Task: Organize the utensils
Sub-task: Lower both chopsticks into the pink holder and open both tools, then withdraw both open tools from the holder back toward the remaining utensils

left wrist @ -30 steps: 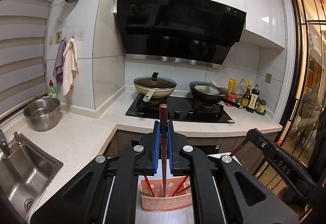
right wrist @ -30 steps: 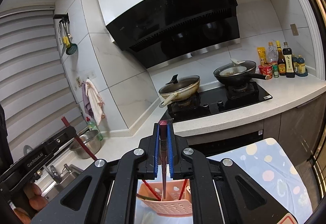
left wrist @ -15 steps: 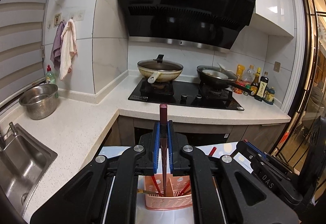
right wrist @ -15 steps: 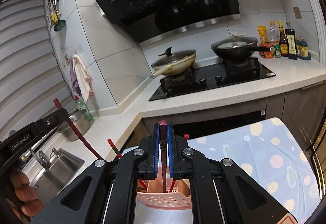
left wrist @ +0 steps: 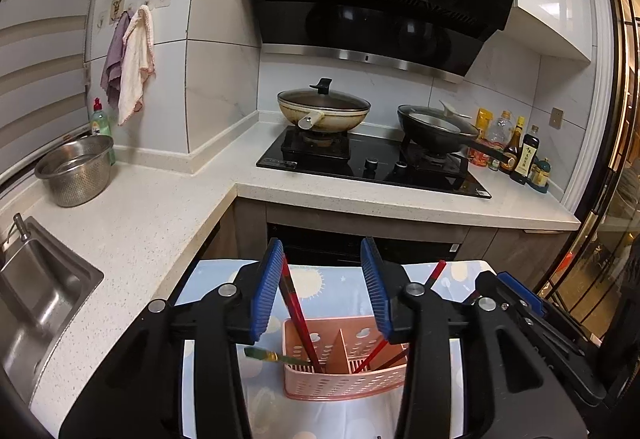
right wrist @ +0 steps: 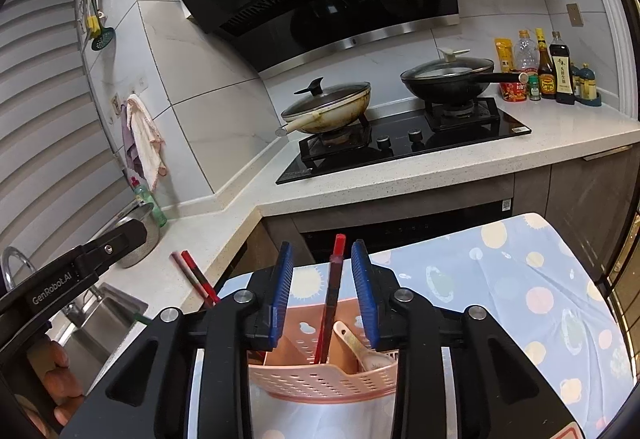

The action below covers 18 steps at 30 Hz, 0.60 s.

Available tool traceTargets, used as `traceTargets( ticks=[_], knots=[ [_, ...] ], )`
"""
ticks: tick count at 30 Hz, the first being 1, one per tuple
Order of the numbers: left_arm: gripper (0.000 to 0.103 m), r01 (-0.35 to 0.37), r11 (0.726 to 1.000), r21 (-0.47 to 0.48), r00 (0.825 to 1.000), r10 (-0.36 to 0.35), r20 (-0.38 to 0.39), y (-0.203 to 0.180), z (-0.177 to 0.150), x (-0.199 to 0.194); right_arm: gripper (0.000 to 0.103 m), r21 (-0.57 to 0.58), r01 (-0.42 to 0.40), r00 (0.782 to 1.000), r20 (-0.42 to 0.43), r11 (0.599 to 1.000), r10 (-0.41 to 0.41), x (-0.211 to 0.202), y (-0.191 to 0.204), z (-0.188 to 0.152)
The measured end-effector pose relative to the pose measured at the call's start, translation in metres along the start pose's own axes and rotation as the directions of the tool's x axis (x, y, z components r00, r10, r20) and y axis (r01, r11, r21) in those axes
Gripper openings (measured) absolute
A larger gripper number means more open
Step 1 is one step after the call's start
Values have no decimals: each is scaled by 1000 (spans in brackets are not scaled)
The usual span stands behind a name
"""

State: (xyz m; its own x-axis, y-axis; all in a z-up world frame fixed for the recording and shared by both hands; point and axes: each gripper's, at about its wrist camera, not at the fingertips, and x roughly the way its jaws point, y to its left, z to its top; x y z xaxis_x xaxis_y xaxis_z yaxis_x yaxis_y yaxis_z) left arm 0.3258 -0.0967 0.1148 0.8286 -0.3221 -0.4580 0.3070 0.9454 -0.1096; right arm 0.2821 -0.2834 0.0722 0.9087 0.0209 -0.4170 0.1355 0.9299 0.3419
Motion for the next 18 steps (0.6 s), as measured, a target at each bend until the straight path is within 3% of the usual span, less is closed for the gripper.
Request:
traceTargets(
  ticks=[4, 13, 18],
  knots=[
    [42, -6, 1000, -5, 1000, 6, -7, 3, -3, -1, 37, -3, -1, 1000, 19, 1000, 1, -8, 2, 0],
    [43, -4, 1000, -10, 1000, 4, -11, 5, -8, -18, 38, -16, 2, 999, 38, 1000, -1, -33, 8, 0],
    [53, -6, 1000, -8, 1000, 6, -9, 5, -19, -40, 38, -10, 5, 1000, 13, 1000, -5, -54, 5, -13]
  ],
)
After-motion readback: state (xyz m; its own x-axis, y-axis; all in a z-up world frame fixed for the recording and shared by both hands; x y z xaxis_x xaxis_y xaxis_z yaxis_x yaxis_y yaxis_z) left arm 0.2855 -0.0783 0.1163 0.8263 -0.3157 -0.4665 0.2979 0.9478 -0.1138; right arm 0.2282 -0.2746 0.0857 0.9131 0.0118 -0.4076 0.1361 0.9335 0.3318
